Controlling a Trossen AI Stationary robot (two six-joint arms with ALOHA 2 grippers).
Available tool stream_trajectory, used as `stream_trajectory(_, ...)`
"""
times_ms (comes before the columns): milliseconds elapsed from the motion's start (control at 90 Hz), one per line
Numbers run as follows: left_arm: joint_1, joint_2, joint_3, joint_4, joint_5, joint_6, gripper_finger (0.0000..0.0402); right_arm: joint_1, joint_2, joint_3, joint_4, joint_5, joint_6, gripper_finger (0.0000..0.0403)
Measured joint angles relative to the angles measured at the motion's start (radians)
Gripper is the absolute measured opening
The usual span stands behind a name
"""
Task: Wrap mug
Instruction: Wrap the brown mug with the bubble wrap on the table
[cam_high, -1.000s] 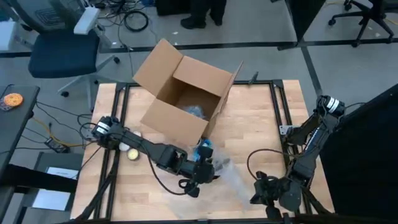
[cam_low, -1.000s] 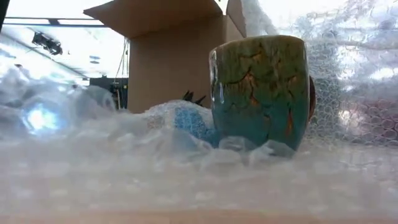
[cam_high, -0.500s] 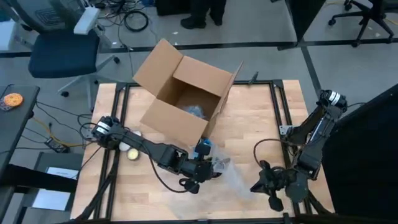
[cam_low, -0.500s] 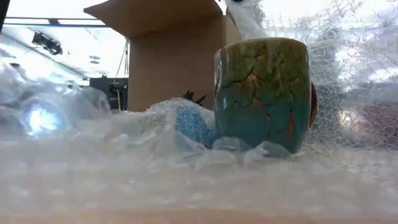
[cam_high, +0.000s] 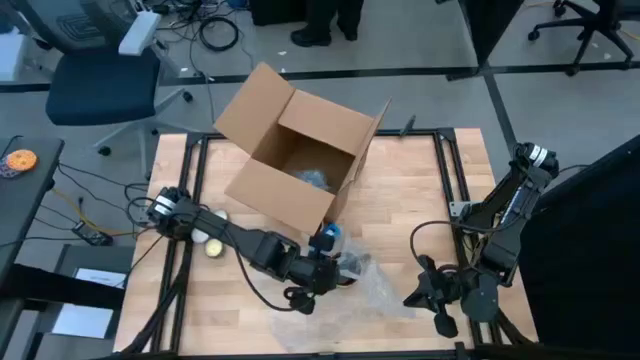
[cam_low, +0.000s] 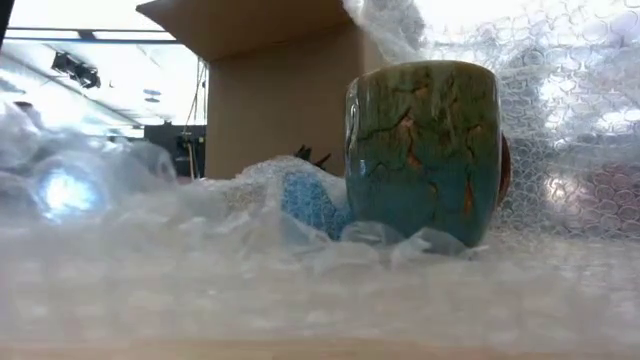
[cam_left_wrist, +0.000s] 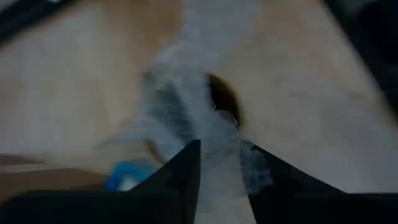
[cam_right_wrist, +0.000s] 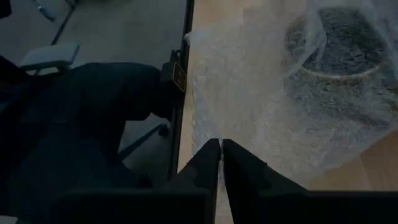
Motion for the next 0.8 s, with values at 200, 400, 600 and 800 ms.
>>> stream_trajectory(200,-0.011,0.000,-0.050,-0.001,0.144,-0.080,0.0122,0.000,0.000,0.000,0.000,-0.011,0.000,0.0000)
stream_trajectory(400,-0.034,0.000,-0.113,0.062,0.127,-0.083,0.0121,0.004,-0.004,0.000,-0.006,-0.038,-0.019,0.0000)
stream_trajectory(600,-0.038,0.001,-0.142,0.100,0.119,-0.087,0.0121,0.040,-0.047,0.000,0.023,-0.044,-0.067,0.0000)
stream_trajectory(800,-0.039,0.002,-0.020,0.014,0.162,-0.097,0.0121,0.059,-0.035,0.001,0.075,-0.046,-0.070,0.0000)
